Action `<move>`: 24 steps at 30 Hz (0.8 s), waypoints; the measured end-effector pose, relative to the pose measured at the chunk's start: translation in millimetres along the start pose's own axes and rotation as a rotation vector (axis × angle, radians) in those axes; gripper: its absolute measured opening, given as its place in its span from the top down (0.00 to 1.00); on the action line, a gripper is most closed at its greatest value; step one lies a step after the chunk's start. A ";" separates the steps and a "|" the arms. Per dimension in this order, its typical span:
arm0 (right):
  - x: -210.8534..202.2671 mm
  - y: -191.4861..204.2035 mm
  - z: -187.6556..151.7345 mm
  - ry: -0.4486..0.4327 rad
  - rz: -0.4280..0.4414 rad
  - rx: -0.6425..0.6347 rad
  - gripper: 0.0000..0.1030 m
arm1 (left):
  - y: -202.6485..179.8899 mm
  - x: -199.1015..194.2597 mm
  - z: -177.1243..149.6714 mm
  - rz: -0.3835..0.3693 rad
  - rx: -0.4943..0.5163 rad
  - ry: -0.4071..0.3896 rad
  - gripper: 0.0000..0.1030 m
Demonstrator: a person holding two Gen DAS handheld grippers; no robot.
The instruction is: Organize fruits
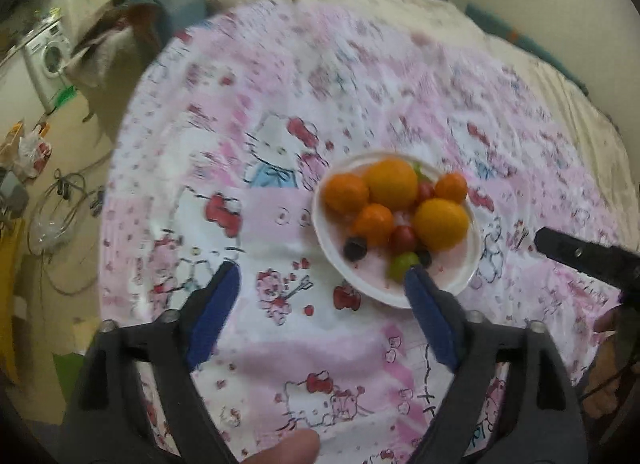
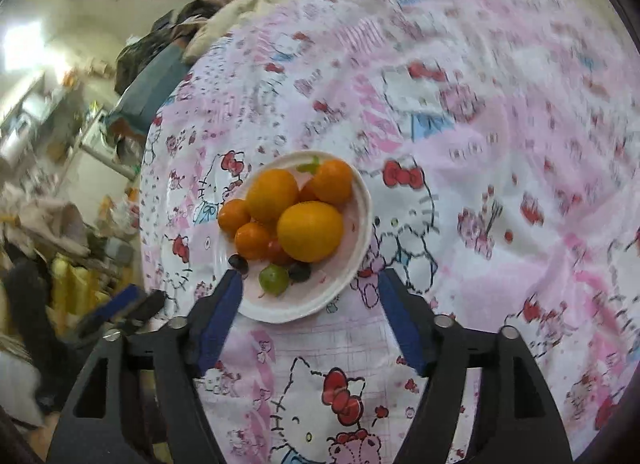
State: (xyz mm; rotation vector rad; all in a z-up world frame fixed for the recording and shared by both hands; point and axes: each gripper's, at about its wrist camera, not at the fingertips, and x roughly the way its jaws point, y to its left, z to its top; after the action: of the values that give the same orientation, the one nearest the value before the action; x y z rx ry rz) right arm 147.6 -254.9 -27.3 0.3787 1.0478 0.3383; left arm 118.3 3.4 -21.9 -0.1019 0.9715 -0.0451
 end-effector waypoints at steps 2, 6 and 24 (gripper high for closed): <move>-5.4 9.0 -3.6 -0.027 0.007 -0.030 0.25 | 7.7 -10.9 -4.9 0.000 -0.023 -0.026 0.10; -17.2 25.0 -14.7 -0.079 -0.011 -0.108 0.22 | 9.9 -29.2 -14.1 0.036 -0.010 -0.074 0.10; -46.8 52.4 -58.6 -0.340 -0.232 -0.262 0.00 | 9.0 -55.3 -34.1 0.090 -0.044 -0.195 0.00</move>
State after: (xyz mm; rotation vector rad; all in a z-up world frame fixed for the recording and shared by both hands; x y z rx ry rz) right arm 69.6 -221.0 6.5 0.0723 0.6939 0.1899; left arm 58.9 14.7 3.5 -0.1013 0.7812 0.0680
